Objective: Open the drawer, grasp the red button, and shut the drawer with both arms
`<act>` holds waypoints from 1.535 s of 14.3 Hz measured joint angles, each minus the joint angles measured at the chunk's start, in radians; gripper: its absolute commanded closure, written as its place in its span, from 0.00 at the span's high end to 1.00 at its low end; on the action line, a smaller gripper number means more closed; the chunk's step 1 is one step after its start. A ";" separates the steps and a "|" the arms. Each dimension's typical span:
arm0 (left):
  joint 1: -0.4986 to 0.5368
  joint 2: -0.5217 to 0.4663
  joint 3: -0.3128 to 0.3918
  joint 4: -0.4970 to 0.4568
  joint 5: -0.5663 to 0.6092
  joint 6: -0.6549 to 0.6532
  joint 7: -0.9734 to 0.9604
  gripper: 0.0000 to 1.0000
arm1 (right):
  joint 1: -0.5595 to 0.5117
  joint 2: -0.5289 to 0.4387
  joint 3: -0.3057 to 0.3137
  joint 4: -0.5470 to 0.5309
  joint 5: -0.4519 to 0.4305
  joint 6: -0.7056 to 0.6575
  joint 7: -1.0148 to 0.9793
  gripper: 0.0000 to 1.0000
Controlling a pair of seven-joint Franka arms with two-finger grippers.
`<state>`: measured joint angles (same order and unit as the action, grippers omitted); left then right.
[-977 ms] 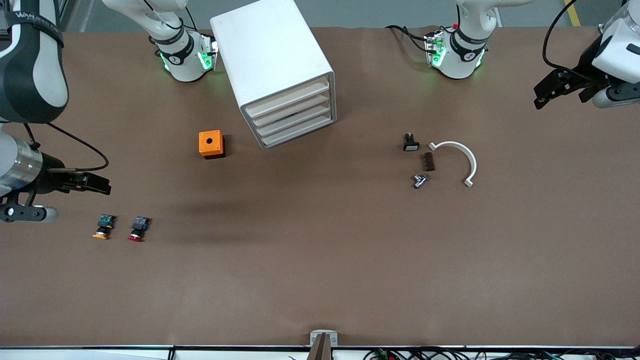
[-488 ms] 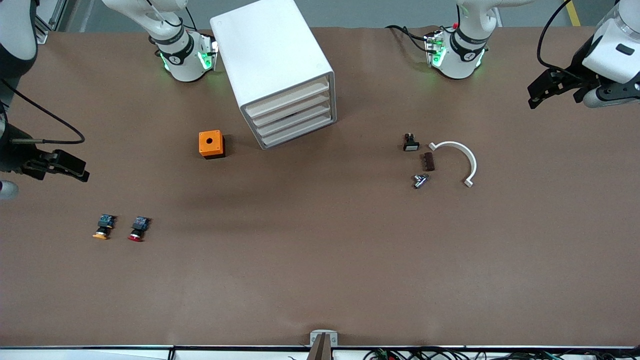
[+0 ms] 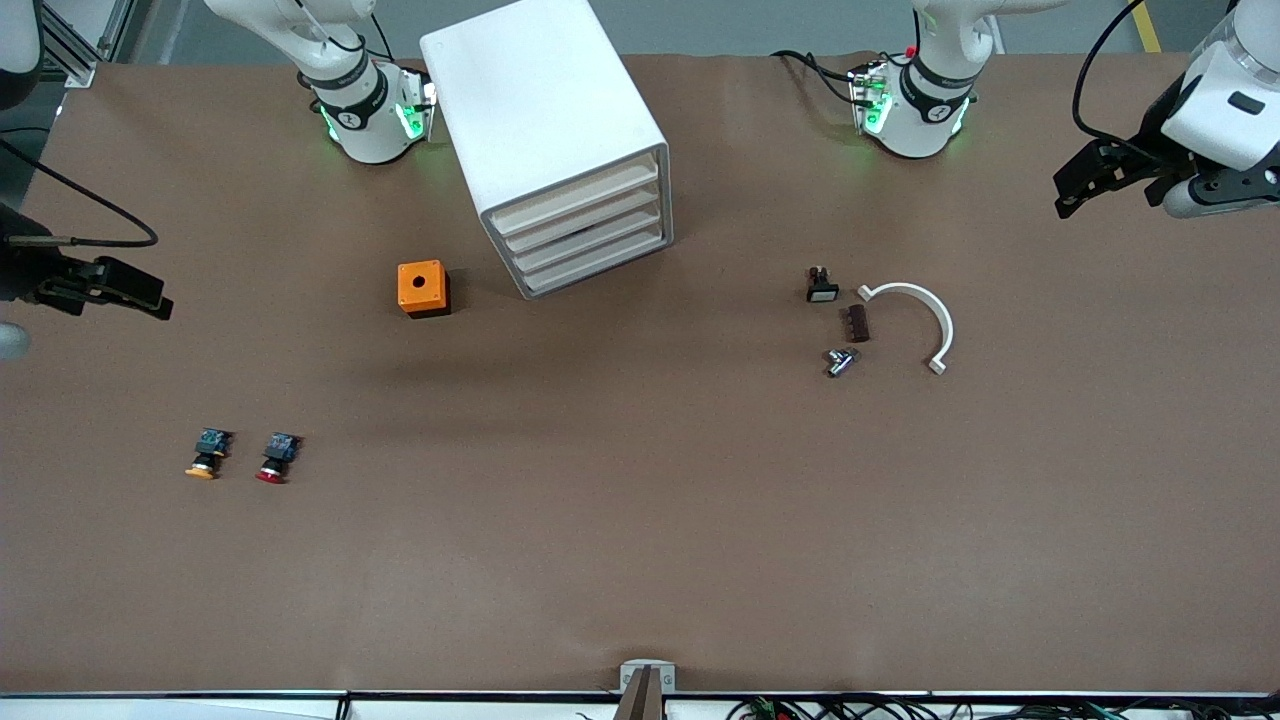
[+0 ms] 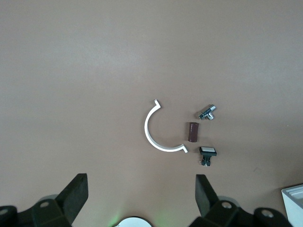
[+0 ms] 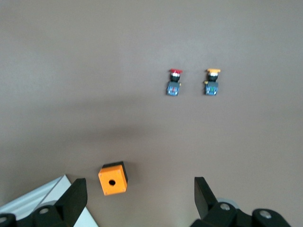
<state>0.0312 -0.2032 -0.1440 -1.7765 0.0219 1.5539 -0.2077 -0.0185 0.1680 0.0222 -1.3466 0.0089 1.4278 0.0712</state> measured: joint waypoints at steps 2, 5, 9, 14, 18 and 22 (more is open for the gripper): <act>0.002 0.000 0.005 -0.001 0.000 0.000 0.001 1.00 | 0.002 -0.004 0.008 0.000 0.003 -0.034 0.000 1.00; 0.004 0.000 0.007 -0.002 0.000 0.000 0.002 1.00 | 0.002 -0.005 0.010 0.000 0.011 -0.057 -0.004 1.00; 0.004 0.000 0.006 -0.005 0.000 0.002 0.002 1.00 | 0.003 -0.016 0.009 0.000 0.028 -0.015 -0.111 1.00; 0.004 0.000 0.001 -0.007 0.000 0.003 0.003 1.00 | -0.002 -0.053 -0.003 -0.070 0.025 0.064 -0.177 1.00; 0.004 0.000 0.001 -0.007 0.000 0.003 0.003 1.00 | -0.003 -0.083 -0.004 -0.140 0.008 0.094 -0.179 1.00; 0.004 0.000 -0.001 -0.007 0.000 0.010 0.003 1.00 | -0.007 -0.116 -0.004 -0.199 0.008 0.133 -0.179 1.00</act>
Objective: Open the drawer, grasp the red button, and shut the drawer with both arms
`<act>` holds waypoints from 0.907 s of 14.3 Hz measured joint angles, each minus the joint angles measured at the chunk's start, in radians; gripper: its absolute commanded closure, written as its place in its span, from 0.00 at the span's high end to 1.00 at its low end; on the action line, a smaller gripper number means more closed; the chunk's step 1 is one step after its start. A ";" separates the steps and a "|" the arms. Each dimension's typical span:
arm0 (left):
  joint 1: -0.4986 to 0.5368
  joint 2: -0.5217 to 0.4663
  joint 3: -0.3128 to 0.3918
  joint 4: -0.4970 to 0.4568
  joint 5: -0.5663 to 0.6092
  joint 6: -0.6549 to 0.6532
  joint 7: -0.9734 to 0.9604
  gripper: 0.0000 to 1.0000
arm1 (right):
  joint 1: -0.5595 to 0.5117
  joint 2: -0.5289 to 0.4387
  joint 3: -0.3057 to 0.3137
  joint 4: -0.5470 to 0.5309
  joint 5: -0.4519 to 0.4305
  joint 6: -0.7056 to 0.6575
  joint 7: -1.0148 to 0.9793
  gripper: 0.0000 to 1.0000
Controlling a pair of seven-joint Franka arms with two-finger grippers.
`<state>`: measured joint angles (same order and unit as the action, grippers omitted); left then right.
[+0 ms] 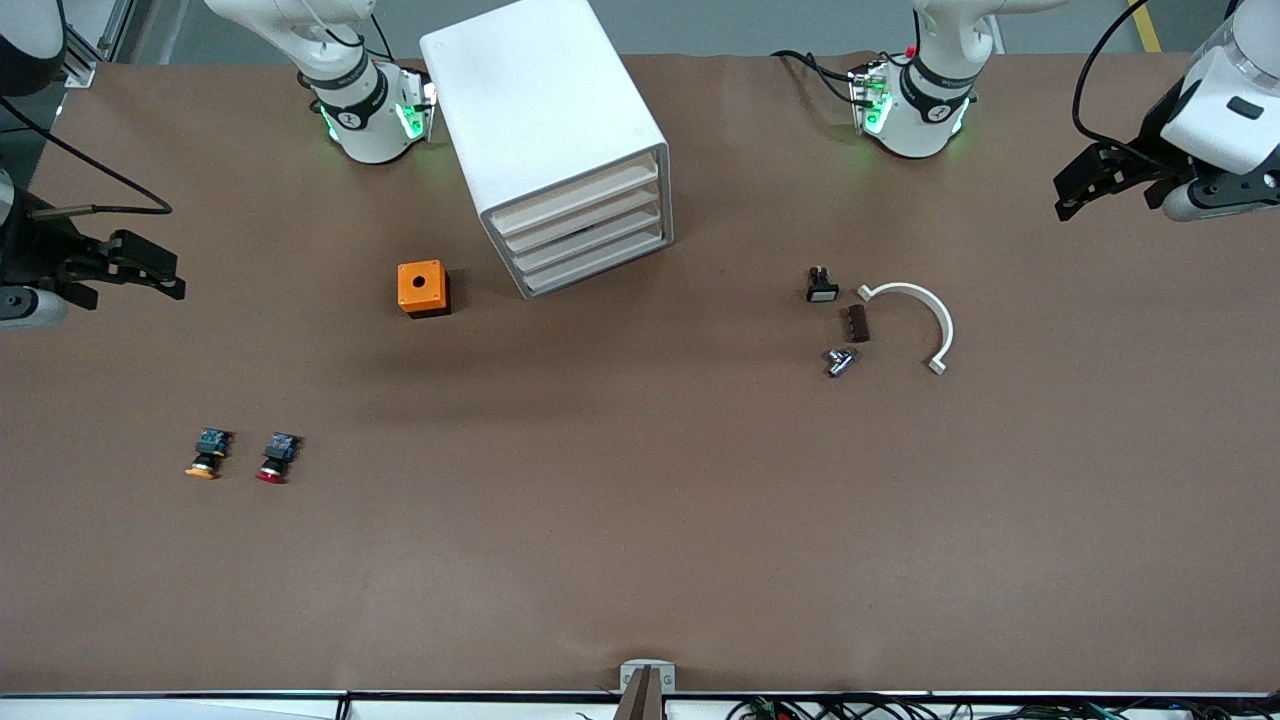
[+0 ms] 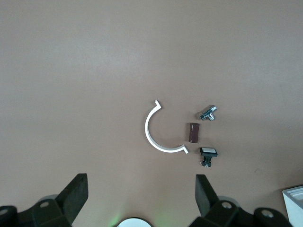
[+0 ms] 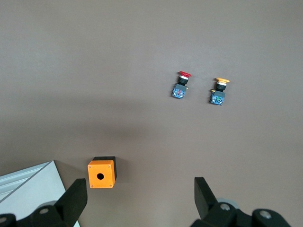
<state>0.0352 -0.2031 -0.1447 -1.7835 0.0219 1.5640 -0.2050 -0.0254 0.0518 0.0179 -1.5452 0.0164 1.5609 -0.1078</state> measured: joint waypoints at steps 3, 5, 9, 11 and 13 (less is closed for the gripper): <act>0.000 0.000 0.000 0.000 0.000 0.004 0.004 1.00 | -0.001 -0.025 0.000 -0.029 0.000 0.008 0.000 1.00; 0.000 0.000 0.001 0.000 0.000 0.005 0.009 1.00 | -0.005 -0.033 0.000 -0.035 0.000 0.008 0.000 1.00; 0.000 0.000 0.005 0.006 0.000 0.008 0.009 1.00 | -0.008 -0.037 0.000 -0.038 0.001 0.004 0.000 1.00; 0.001 0.000 0.007 0.011 0.000 0.008 0.009 1.00 | -0.008 -0.039 0.000 -0.038 0.001 0.002 0.000 1.00; 0.004 0.003 0.008 0.022 0.000 0.008 0.009 1.00 | -0.014 -0.044 0.000 -0.038 0.001 0.001 0.000 1.00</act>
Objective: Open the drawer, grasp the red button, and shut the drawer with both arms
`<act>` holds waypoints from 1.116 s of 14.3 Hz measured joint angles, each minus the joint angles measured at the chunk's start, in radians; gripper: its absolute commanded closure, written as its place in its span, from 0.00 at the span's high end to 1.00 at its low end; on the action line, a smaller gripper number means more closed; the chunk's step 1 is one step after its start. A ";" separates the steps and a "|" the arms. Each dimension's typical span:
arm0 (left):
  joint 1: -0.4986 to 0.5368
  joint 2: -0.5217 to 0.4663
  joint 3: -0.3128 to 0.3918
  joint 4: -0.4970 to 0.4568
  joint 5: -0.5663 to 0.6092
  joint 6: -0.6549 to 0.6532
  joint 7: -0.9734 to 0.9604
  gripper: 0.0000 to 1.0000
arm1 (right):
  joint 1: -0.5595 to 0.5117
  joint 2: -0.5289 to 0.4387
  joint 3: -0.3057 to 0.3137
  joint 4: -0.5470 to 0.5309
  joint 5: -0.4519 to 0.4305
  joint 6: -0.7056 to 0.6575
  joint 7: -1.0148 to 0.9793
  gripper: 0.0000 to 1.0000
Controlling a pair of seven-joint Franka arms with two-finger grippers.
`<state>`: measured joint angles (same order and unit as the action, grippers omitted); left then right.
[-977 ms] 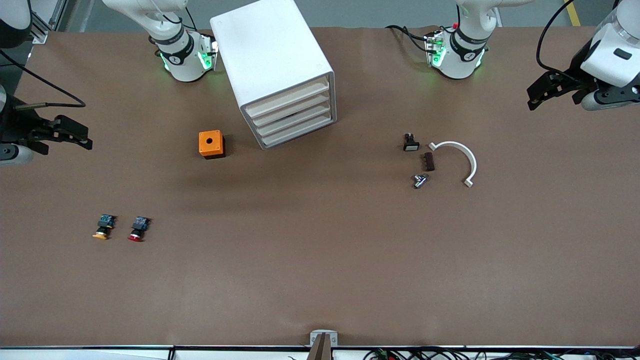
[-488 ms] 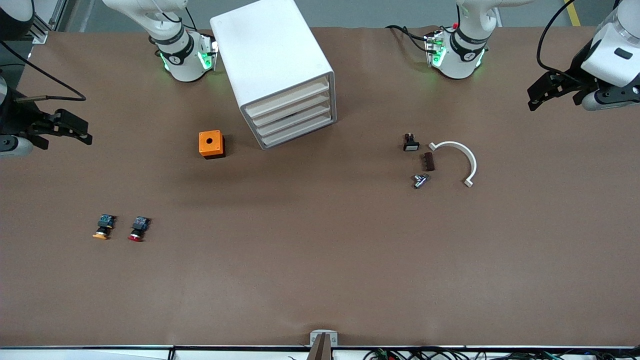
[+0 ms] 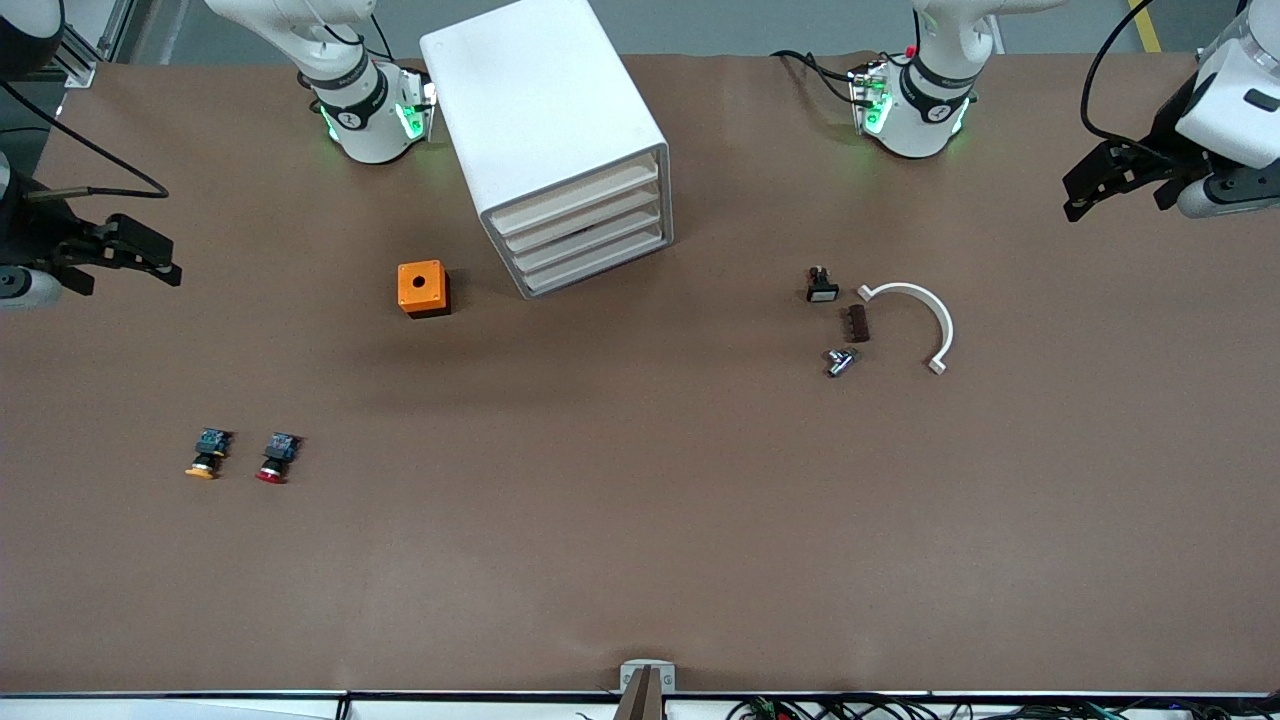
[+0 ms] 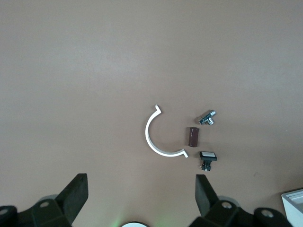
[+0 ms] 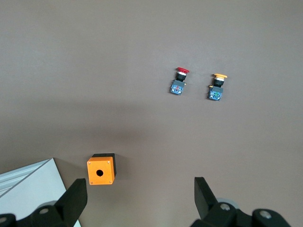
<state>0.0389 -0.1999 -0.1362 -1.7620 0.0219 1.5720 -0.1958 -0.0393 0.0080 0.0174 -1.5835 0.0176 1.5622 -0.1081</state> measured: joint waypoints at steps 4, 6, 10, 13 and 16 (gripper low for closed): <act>0.008 0.020 0.002 0.036 0.000 0.000 0.001 1.00 | -0.011 -0.014 0.000 0.002 0.000 -0.028 0.000 1.00; 0.009 0.032 0.002 0.044 0.000 0.000 0.001 1.00 | -0.011 -0.017 0.000 0.002 0.000 -0.033 0.000 1.00; 0.009 0.044 0.002 0.050 0.000 0.000 0.001 1.00 | -0.011 -0.017 0.000 0.002 0.000 -0.032 0.000 1.00; 0.010 0.044 0.002 0.052 0.000 -0.001 0.008 1.00 | -0.011 -0.017 0.000 0.002 0.000 -0.032 0.000 1.00; 0.023 0.044 0.003 0.054 0.000 -0.001 0.076 1.00 | -0.011 -0.018 0.001 0.004 0.001 -0.032 0.000 1.00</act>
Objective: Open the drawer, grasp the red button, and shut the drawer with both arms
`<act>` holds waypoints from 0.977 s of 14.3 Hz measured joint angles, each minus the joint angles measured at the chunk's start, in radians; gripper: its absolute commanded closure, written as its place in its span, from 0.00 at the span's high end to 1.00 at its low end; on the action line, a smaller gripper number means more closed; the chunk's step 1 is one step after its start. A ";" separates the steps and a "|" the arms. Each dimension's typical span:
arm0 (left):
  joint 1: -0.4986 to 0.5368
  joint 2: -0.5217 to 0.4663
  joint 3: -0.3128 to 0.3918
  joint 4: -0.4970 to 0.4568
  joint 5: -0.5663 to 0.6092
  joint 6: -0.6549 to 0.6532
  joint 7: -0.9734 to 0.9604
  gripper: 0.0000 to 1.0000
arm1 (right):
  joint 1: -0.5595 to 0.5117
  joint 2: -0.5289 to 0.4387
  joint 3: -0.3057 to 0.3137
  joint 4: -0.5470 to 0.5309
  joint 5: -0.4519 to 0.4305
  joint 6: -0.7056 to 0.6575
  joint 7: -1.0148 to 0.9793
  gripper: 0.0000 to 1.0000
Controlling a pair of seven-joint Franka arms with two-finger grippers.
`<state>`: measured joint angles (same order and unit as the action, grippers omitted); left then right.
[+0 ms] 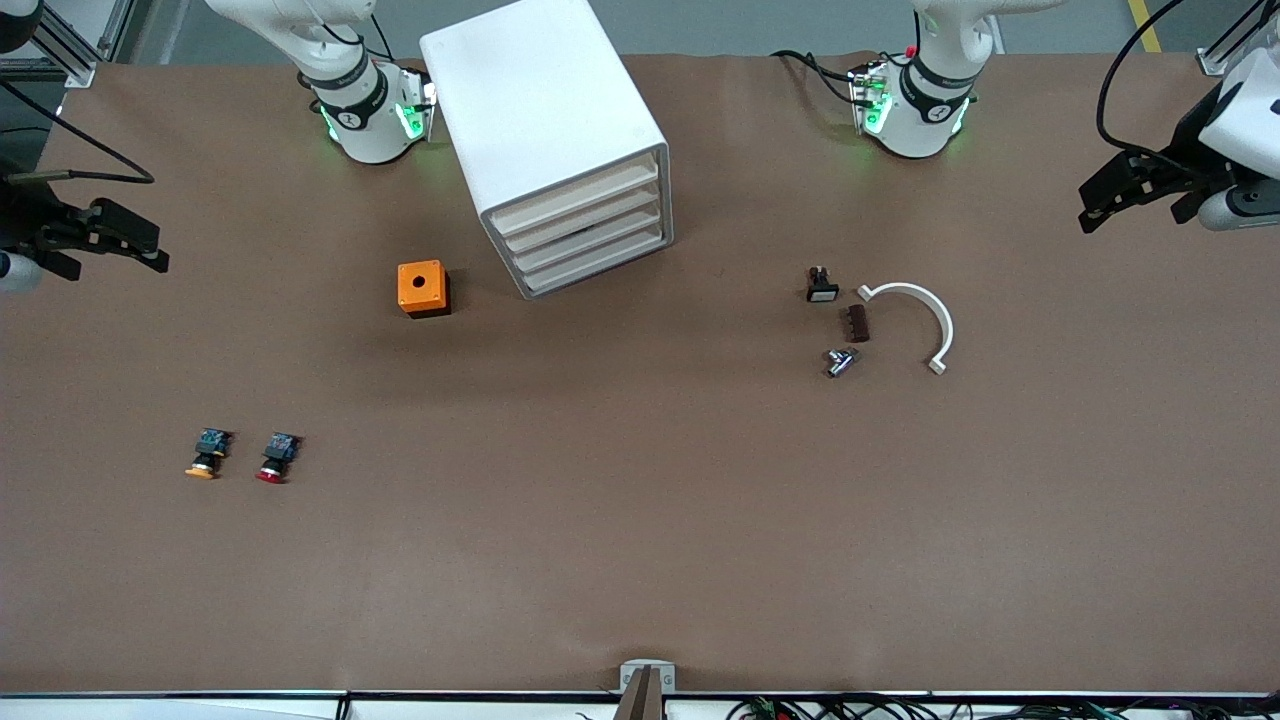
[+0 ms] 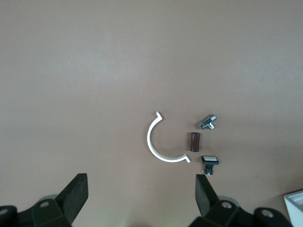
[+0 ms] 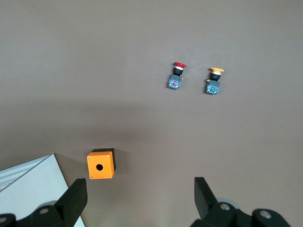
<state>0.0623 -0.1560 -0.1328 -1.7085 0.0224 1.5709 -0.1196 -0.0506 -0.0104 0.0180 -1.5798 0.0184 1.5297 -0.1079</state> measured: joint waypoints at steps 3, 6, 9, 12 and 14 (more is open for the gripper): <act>0.061 0.000 0.003 0.005 0.000 -0.004 0.069 1.00 | 0.000 -0.003 0.000 0.001 0.000 0.000 0.000 1.00; 0.075 0.000 0.001 0.005 0.000 -0.007 0.074 1.00 | -0.003 -0.006 -0.001 0.003 0.002 0.000 0.015 1.00; 0.073 0.000 -0.005 0.005 0.000 -0.010 0.068 1.00 | -0.003 -0.011 -0.001 0.005 0.005 -0.008 0.059 1.00; 0.074 0.000 -0.004 0.005 0.000 -0.011 0.066 1.00 | -0.003 -0.018 -0.001 0.006 0.006 -0.014 0.063 1.00; 0.074 0.000 -0.002 0.005 0.000 -0.011 0.066 1.00 | -0.003 -0.020 -0.001 0.006 0.006 -0.016 0.064 1.00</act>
<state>0.1362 -0.1561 -0.1344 -1.7039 0.0224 1.5604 -0.0539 -0.0537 -0.0304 0.0166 -1.5738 0.0244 1.5142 -0.0443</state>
